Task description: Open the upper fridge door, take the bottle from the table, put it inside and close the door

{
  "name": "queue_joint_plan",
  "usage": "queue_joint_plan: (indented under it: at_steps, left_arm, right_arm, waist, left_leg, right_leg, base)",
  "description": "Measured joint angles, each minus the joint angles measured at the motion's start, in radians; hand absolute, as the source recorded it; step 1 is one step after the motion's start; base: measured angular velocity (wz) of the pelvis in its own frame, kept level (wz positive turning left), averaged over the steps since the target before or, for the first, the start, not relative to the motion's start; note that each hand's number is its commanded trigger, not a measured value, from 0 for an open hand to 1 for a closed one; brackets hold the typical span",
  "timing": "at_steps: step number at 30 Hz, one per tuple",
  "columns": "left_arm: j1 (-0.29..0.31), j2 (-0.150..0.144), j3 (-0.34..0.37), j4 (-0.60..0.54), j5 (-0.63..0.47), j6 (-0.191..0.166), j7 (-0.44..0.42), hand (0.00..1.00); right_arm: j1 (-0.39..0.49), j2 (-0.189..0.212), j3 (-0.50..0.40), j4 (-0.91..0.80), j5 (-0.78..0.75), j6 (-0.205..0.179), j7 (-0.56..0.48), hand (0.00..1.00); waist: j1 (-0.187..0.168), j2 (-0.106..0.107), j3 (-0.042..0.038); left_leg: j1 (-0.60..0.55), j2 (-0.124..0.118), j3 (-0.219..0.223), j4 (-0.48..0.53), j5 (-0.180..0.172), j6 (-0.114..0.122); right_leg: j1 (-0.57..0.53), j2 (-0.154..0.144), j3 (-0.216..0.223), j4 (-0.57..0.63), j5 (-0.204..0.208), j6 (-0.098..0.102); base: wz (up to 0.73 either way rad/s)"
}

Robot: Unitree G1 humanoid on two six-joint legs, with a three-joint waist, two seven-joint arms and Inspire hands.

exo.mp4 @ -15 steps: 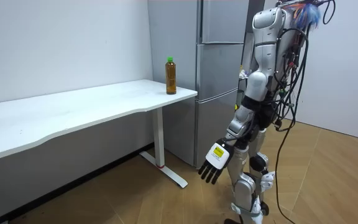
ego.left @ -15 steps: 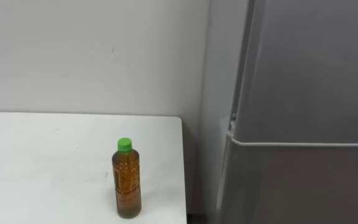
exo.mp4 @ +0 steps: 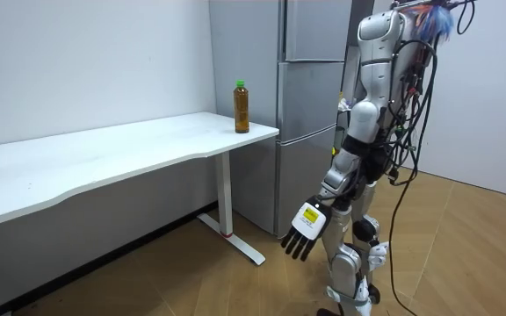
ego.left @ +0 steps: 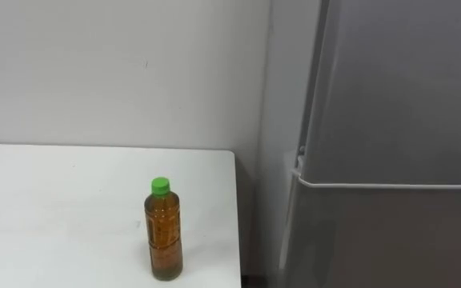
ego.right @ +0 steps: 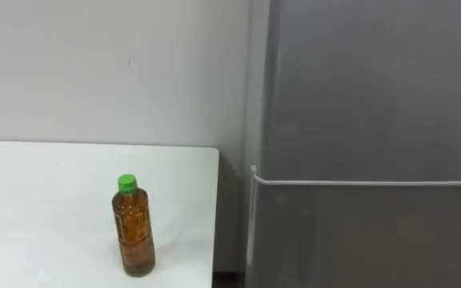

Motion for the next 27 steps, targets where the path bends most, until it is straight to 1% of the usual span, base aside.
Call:
queue_joint_plan:
  at_steps: [3,4,7,9,12,14,15,18,21,22,23,25,27]
  left_arm:
    - [0.0,0.0,0.001,0.0,-0.041,0.0,0.0,0.0]
    - [0.002,0.0,0.003,0.0,-0.056,0.0,0.0,0.0]
    - [0.01,0.0,0.022,-0.001,-0.084,0.0,0.0,0.0]
    - [0.013,0.0,0.026,0.0,-0.122,0.0,0.0,0.0]
    - [0.018,-0.002,0.049,0.0,-0.179,0.001,0.005,0.0]
    - [0.018,-0.003,0.051,0.0,-0.215,0.002,0.008,0.0]
    - [0.018,-0.004,0.054,-0.001,-0.242,0.002,0.011,0.0]
    - [0.019,-0.009,0.059,-0.004,-0.355,0.002,0.021,0.0]
    - [0.022,-0.005,0.066,-0.023,-0.414,0.001,0.042,0.0]
    - [0.022,-0.003,0.082,-0.031,-0.449,0.001,0.047,0.0]
    - [0.021,-0.003,0.093,-0.035,-0.469,0.0,0.053,0.0]
    - [0.012,0.001,0.13,-0.047,-0.529,-0.003,0.063,0.0]
    - [0.001,0.005,0.157,-0.054,-0.576,-0.007,0.072,0.0]
  right_arm:
    - [0.002,0.0,0.0,-0.001,0.0,0.0,0.0,0.0]
    - [0.004,0.0,0.0,-0.001,0.0,0.0,0.0,0.0]
    - [0.015,0.0,-0.001,-0.01,0.0,0.001,0.0,0.0]
    - [0.017,0.0,-0.003,-0.012,0.0,0.001,0.0,0.0]
    - [0.021,0.003,-0.011,-0.01,0.008,0.003,-0.001,0.0]
    - [0.021,0.003,-0.02,-0.01,0.013,0.012,-0.003,0.0]
    - [0.021,0.003,-0.021,-0.01,0.024,0.014,-0.005,0.0]
    - [0.021,0.003,-0.03,-0.009,0.039,0.021,-0.01,0.0]
    - [0.024,-0.003,-0.041,-0.01,0.037,0.022,-0.01,0.0]
    - [0.023,-0.007,-0.043,-0.011,0.036,0.021,-0.01,0.0]
    - [0.022,-0.008,-0.044,-0.01,0.036,0.021,-0.01,0.0]
    - [0.025,-0.013,-0.053,-0.01,0.036,0.021,-0.01,0.0]
    - [0.024,-0.013,-0.065,-0.013,0.036,0.021,-0.01,0.0]
  waist:
    - [0.0,-0.002,-0.0015]
    - [0.001,-0.002,-0.0046]
    - [0.002,-0.003,-0.0054]
    - [0.002,0.001,-0.0068]
    - [0.002,0.002,-0.0066]
    - [0.003,0.004,-0.006]
    - [0.005,0.007,-0.0062]
    - [0.005,0.017,-0.0035]
    - [0.006,0.03,-0.003]
    - [0.007,0.037,-0.0028]
    - [0.007,0.039,-0.0021]
    - [0.007,0.047,0.0015]
    - [0.008,0.053,0.0021]
  left_leg:
    - [-0.003,0.0,0.0,-0.002,0.0,0.0]
    - [-0.008,0.0,0.001,-0.002,0.0,0.0]
    - [-0.01,0.0,0.003,-0.001,0.0,0.0]
    - [-0.009,0.0,0.003,-0.001,0.0,0.0]
    - [-0.005,0.0,0.003,-0.001,0.0,0.0]
    - [-0.005,0.0,0.002,-0.001,0.0,0.0]
    - [-0.004,0.0,0.002,-0.001,0.0,0.0]
    - [0.004,0.0,0.001,-0.004,-0.001,0.0]
    - [0.005,0.001,0.002,-0.005,-0.001,0.0]
    - [0.007,0.001,0.003,-0.005,-0.001,0.0]
    - [0.008,0.001,0.002,-0.005,-0.001,0.0]
    - [0.01,0.001,0.002,-0.005,-0.001,0.0]
    - [0.01,0.001,0.004,-0.005,-0.001,0.0]
  right_leg:
    - [-0.004,0.001,0.001,0.001,0.0,0.0]
    - [-0.007,0.0,0.001,0.002,0.0,0.0]
    - [-0.007,0.0,0.002,0.002,0.0,0.0]
    - [-0.006,0.0,0.002,0.002,0.0,0.0]
    - [0.0,0.0,0.0,0.001,0.0,0.0]
    - [0.001,-0.001,0.0,0.001,0.0,0.0]
    - [0.001,0.0,0.001,0.001,0.0,0.0]
    - [0.002,0.0,0.001,0.0,0.0,0.0]
    - [0.001,0.001,0.005,0.001,0.0,0.0]
    - [0.001,0.002,0.014,0.002,0.0,0.0]
    - [0.001,0.002,0.015,0.002,0.0,0.0]
    - [0.003,0.002,0.016,0.003,0.0,0.0]
    - [0.003,0.001,0.01,0.003,0.0,0.0]
  base:
    - [0.0]
    - [0.0]
    - [0.0]
    - [0.0]
    - [0.0]
    - [0.0]
    - [0.0]
    - [0.0]
    - [0.0]
    - [-0.04]
    - [-0.04]
    - [0.0]
    - [0.0]
